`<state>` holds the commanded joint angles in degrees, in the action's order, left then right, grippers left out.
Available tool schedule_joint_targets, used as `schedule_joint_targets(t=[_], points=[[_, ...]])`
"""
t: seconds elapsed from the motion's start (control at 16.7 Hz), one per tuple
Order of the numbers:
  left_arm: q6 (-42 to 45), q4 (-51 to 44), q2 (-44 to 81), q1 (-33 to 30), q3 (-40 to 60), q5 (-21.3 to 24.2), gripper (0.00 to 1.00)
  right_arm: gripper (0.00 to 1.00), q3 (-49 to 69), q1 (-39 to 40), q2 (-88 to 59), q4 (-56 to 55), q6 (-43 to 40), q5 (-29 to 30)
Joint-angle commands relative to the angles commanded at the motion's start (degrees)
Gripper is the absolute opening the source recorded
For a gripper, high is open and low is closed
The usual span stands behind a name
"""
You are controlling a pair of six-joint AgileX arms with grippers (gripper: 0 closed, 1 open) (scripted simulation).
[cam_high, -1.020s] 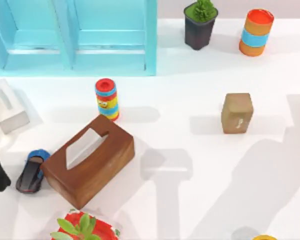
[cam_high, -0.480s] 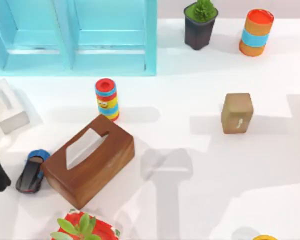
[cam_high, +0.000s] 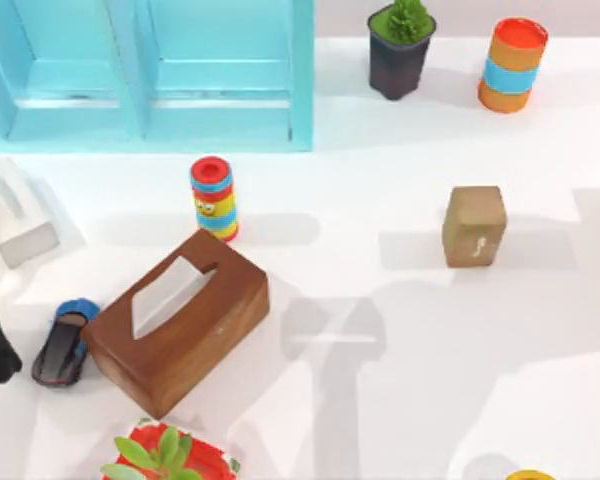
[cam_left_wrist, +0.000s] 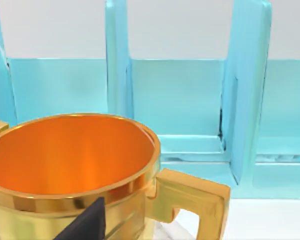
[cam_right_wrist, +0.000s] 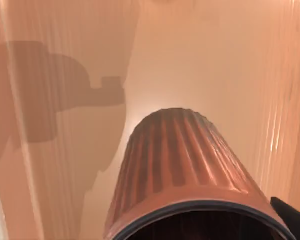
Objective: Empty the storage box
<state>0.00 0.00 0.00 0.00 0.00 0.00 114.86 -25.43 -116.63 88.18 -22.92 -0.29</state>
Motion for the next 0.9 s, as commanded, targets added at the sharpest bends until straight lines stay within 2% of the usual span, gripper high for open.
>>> schedule_joint_targets(t=[0.3, 0.48, 0.66, 0.9], points=[[0.00, 0.00, 0.00, 0.00, 0.00, 0.00, 1.00, 0.00, -0.78, 0.99, 0.11, -0.23, 0.85, -0.01], [0.00, 0.00, 0.00, 0.00, 0.00, 0.00, 1.00, 0.00, -4.62, 5.39, 1.04, -2.40, 6.49, -0.08], [0.00, 0.00, 0.00, 0.00, 0.00, 0.00, 1.00, 0.00, -10.64, 14.77, 3.55, -6.90, 17.21, 0.43], [0.00, 0.00, 0.00, 0.00, 0.00, 0.00, 1.00, 0.00, -20.96, 32.50, 7.00, -14.98, 33.57, 1.50]])
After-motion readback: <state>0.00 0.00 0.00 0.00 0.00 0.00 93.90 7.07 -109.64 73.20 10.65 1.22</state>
